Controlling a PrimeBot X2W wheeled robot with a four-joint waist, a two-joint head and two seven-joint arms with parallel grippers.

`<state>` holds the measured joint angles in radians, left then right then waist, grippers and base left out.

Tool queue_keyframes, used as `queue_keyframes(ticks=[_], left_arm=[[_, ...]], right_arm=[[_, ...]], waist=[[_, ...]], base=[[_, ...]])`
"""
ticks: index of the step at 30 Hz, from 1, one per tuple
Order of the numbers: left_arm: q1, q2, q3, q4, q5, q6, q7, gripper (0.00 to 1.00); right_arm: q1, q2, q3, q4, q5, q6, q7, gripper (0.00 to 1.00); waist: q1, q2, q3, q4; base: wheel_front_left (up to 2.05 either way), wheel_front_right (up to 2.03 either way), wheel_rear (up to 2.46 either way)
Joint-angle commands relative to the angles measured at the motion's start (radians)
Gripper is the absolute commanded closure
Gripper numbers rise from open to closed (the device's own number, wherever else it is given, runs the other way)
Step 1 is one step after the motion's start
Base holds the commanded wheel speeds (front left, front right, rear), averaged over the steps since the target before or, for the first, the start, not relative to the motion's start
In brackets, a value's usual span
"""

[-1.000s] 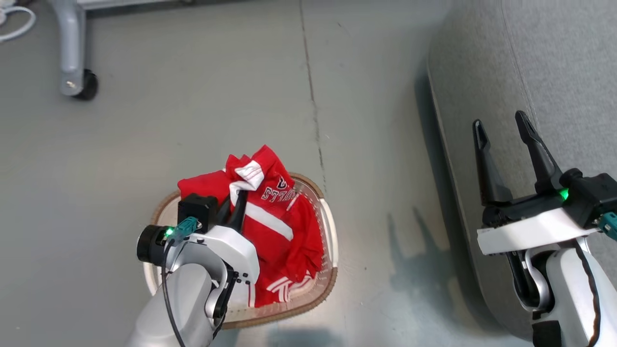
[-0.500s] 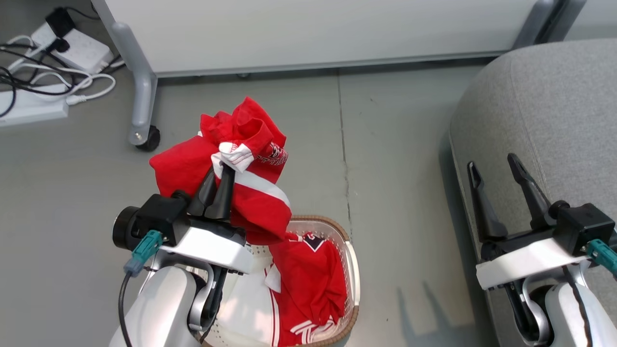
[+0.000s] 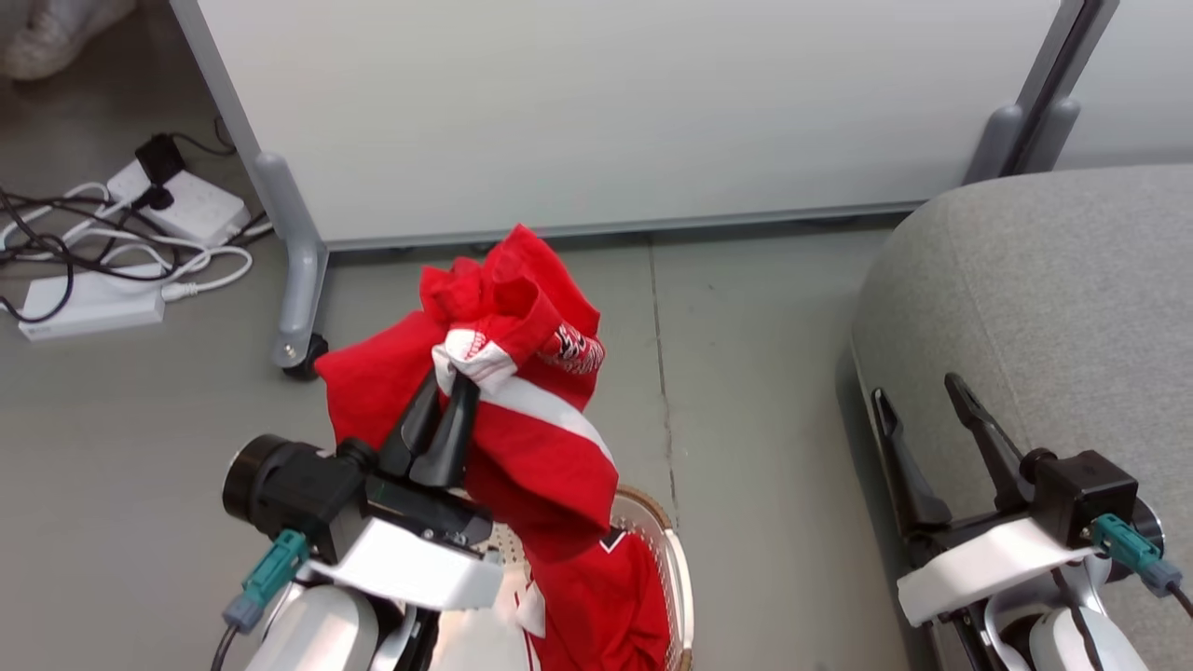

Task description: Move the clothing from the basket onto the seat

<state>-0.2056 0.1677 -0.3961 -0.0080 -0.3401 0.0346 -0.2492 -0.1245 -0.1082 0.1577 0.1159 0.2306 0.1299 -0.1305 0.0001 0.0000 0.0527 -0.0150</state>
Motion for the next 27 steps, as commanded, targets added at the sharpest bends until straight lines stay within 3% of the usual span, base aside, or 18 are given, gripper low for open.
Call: queue_keyframes(ticks=[1,27], left_arm=[[0.015,0.004,-0.002,-0.018,-0.005,-0.008,0.004,1.00],[0.089,0.029,-0.048,-0.124,-0.028,0.001,0.056,1.00]], right_arm=[[0.015,-0.003,-0.003,-0.001,-0.003,0.002,0.006,0.00],[0.083,0.034,-0.029,-0.052,-0.023,0.002,0.037,0.00]], waist=[[-0.0001,0.0000,-0.020,-0.006],[-0.0001,0.0000,-0.068,-0.007]], base=[[0.00,0.00,0.00],[0.00,0.00,0.00]])
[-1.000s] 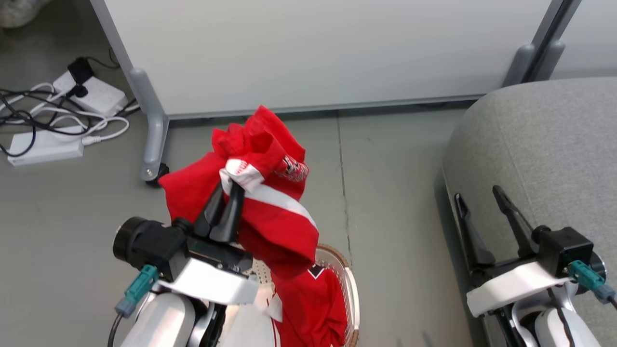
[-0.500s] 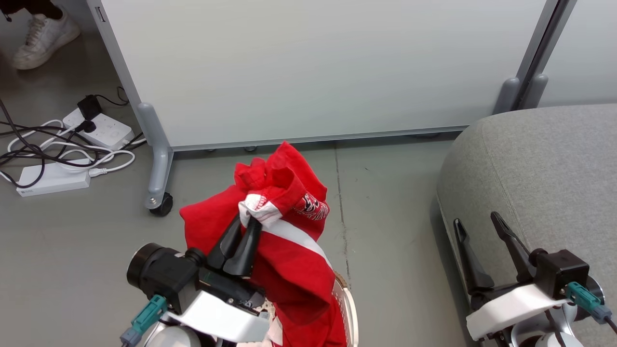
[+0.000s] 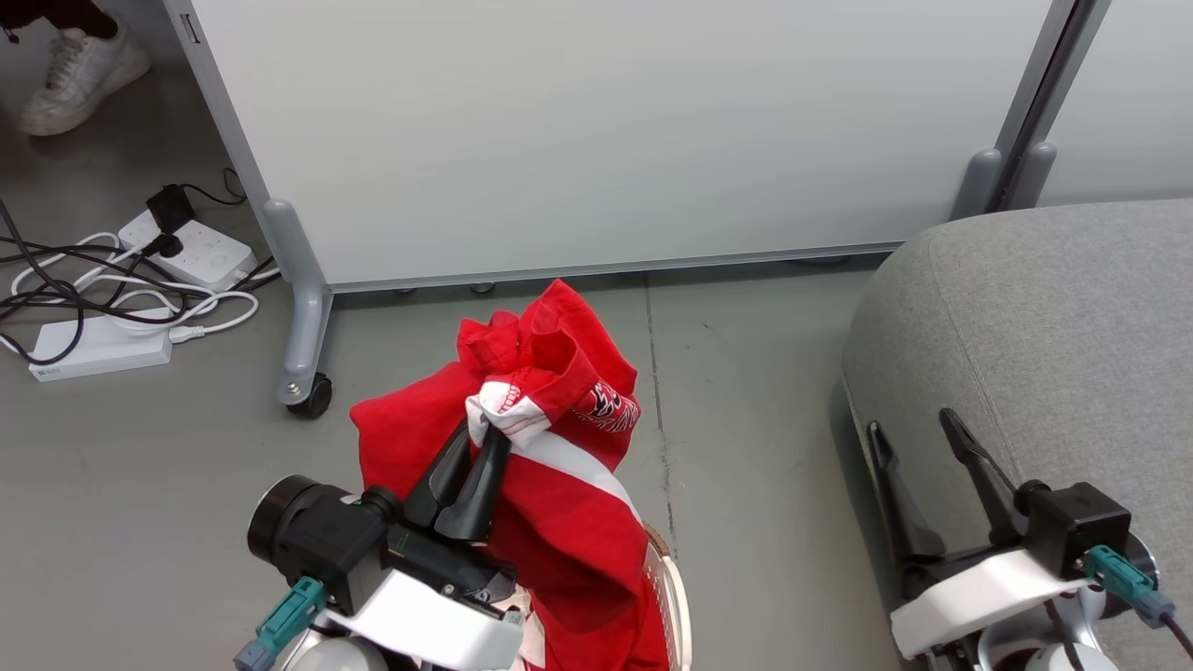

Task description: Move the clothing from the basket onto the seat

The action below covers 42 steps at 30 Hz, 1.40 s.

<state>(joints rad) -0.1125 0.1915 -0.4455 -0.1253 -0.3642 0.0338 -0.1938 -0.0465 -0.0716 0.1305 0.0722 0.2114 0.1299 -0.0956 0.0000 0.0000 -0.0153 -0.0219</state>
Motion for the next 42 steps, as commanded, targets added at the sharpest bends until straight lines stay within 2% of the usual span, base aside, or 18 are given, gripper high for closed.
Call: queue_keyframes(ticks=[1,5,15,23,30,31,32,33,34,39,41,42], left_arm=[[-0.005,0.006,0.001,-0.007,-0.004,0.001,0.000,1.00],[-0.017,0.007,0.000,-0.006,-0.005,0.003,-0.002,1.00],[-0.043,0.000,-0.011,0.005,-0.005,0.000,-0.009,1.00],[-0.048,-0.007,-0.035,0.013,-0.008,-0.010,-0.004,1.00],[-0.054,-0.011,-0.049,0.018,-0.012,-0.016,-0.005,1.00],[-0.054,-0.012,-0.051,0.019,-0.013,-0.017,-0.006,1.00],[-0.055,-0.012,-0.053,0.019,-0.015,-0.016,-0.006,1.00],[-0.056,-0.013,-0.054,0.020,-0.016,-0.017,-0.007,1.00],[-0.056,-0.013,-0.055,0.019,-0.017,-0.018,-0.008,1.00],[-0.057,-0.015,-0.054,0.014,-0.023,-0.019,-0.016,1.00],[-0.054,-0.017,-0.051,0.013,-0.027,-0.016,-0.020,0.36],[-0.052,-0.019,-0.048,0.011,-0.030,-0.012,-0.022,0.00]], right_arm=[[0.001,-0.001,0.005,-0.014,-0.001,0.002,0.001,0.00],[-0.018,0.003,0.071,-0.049,0.019,0.002,0.005,0.00],[-0.086,-0.012,0.435,-0.140,0.129,0.002,0.065,0.00],[-0.177,-0.034,0.609,-0.036,0.176,0.002,0.083,0.00],[-0.240,-0.031,0.655,0.062,0.186,0.002,0.058,0.00],[-0.244,-0.030,0.661,0.074,0.189,0.002,0.057,0.10],[-0.251,-0.029,0.667,0.085,0.196,0.002,0.054,0.58],[-0.256,-0.028,0.670,0.094,0.199,0.002,0.049,0.90],[-0.261,-0.029,0.671,0.103,0.204,0.002,0.046,1.00],[-0.277,-0.031,0.666,0.130,0.226,0.002,0.023,1.00],[-0.281,-0.034,0.655,0.135,0.234,0.002,0.007,1.00],[-0.285,-0.035,0.646,0.137,0.237,0.002,-0.001,1.00]], waist=[[0.0000,0.0000,0.000,0.000],[0.0000,0.0000,0.001,0.000],[0.0000,0.0000,0.008,0.013],[0.0000,0.0000,0.013,0.024],[0.0000,0.0000,0.015,0.031],[0.0000,0.0000,0.015,0.032],[0.0000,0.0000,0.014,0.033],[0.0000,0.0000,0.014,0.034],[0.0000,0.0000,0.013,0.035],[0.0000,0.0000,0.011,0.037],[0.0000,0.0000,0.011,0.037],[0.0000,0.0000,0.011,0.036]], base=[[0.00,0.00,0.00],[0.00,0.00,0.00],[0.00,0.00,0.00],[0.00,0.00,0.00],[0.00,0.00,0.00],[0.00,0.00,0.00],[0.00,0.00,0.00],[0.00,0.00,0.00],[0.00,0.00,0.00],[0.00,0.00,0.00],[0.00,0.00,0.00],[0.00,0.00,0.00]])
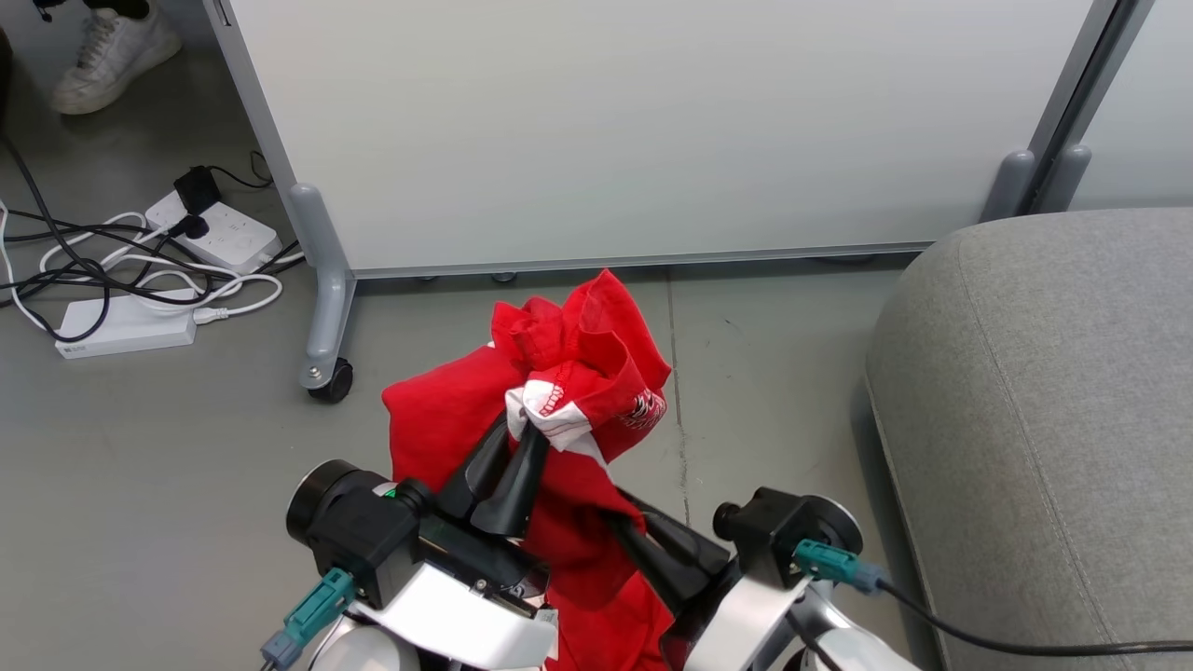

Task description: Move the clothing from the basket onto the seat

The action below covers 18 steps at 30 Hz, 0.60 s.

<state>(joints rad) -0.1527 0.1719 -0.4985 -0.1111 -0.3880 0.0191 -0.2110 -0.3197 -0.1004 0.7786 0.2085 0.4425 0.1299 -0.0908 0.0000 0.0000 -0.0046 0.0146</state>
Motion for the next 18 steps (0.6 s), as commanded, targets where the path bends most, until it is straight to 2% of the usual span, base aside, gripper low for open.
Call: queue_keyframes(ticks=[1,9,18], left_arm=[[-0.014,0.002,0.006,-0.005,-0.005,0.004,-0.006,0.00],[-0.020,0.007,-0.006,-0.020,0.038,0.023,-0.017,0.00],[-0.040,0.026,-0.123,0.035,0.117,-0.013,0.054,0.00]], right_arm=[[-0.015,-0.007,-0.012,0.002,0.008,0.002,-0.013,1.00],[-0.029,-0.012,-0.118,0.018,-0.003,0.002,-0.050,1.00],[-0.014,-0.033,-0.256,0.047,-0.033,0.002,-0.040,1.00]], waist=[[0.0000,0.0000,0.000,-0.001],[0.0000,0.0000,0.010,-0.009],[0.0000,0.0000,0.037,-0.008]], base=[[0.00,0.00,0.00],[0.00,0.00,0.00],[0.00,0.00,0.00]])
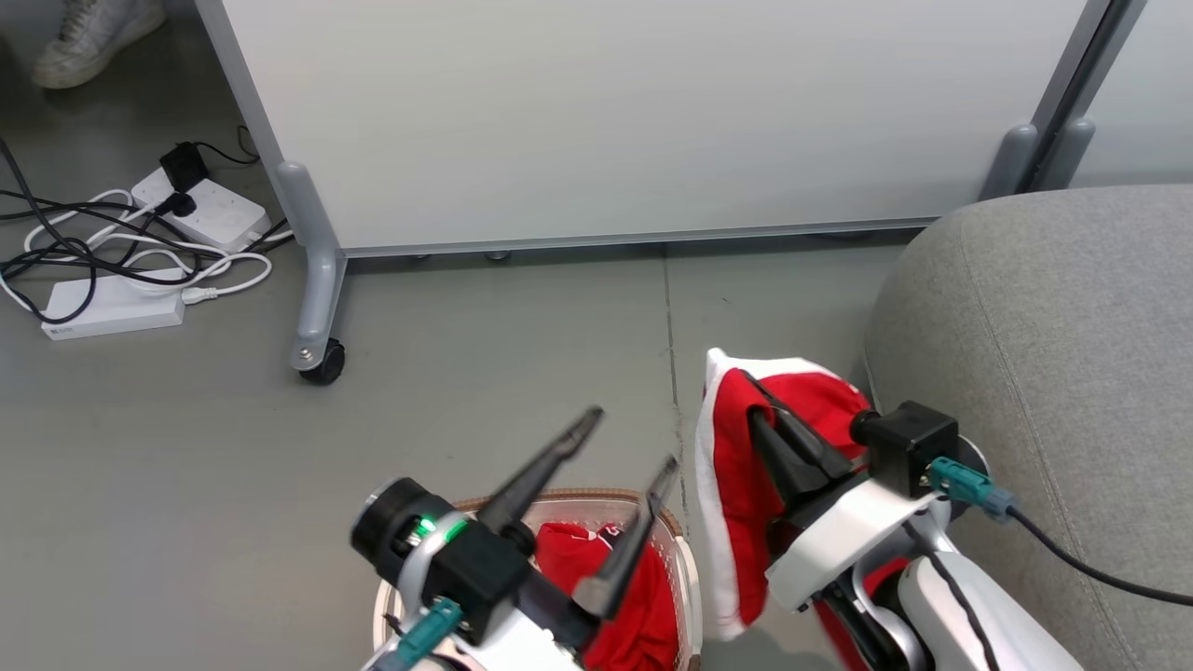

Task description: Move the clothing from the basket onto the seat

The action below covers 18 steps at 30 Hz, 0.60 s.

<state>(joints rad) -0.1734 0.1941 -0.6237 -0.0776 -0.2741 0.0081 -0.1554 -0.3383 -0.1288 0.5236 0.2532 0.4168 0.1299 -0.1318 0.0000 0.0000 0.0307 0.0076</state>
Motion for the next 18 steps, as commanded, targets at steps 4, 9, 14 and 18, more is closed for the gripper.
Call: queue_keyframes(ticks=[4,9,14,18], left_arm=[[-0.017,0.003,-0.056,0.042,0.018,-0.037,0.025,0.00],[-0.024,0.002,-0.089,0.077,0.026,-0.052,0.027,0.00],[-0.035,0.002,-0.107,0.100,0.033,-0.060,0.025,0.00],[-0.049,0.006,-0.107,0.101,0.037,-0.056,0.026,0.00]], right_arm=[[0.017,-0.010,-0.044,0.009,-0.018,0.002,0.009,1.00],[0.018,-0.013,-0.075,0.016,-0.025,0.002,0.012,1.00],[0.015,-0.013,-0.099,0.021,-0.027,0.002,0.007,1.00],[0.001,-0.014,-0.111,0.021,-0.029,0.002,0.004,1.00]], waist=[[0.0000,0.0000,0.013,-0.018],[0.0000,0.0000,0.025,-0.043],[0.0000,0.0000,0.040,-0.086],[0.0000,0.0000,0.058,-0.148]], base=[[0.00,0.00,0.00],[0.00,0.00,0.00],[0.00,0.00,0.00],[0.00,0.00,0.00]])
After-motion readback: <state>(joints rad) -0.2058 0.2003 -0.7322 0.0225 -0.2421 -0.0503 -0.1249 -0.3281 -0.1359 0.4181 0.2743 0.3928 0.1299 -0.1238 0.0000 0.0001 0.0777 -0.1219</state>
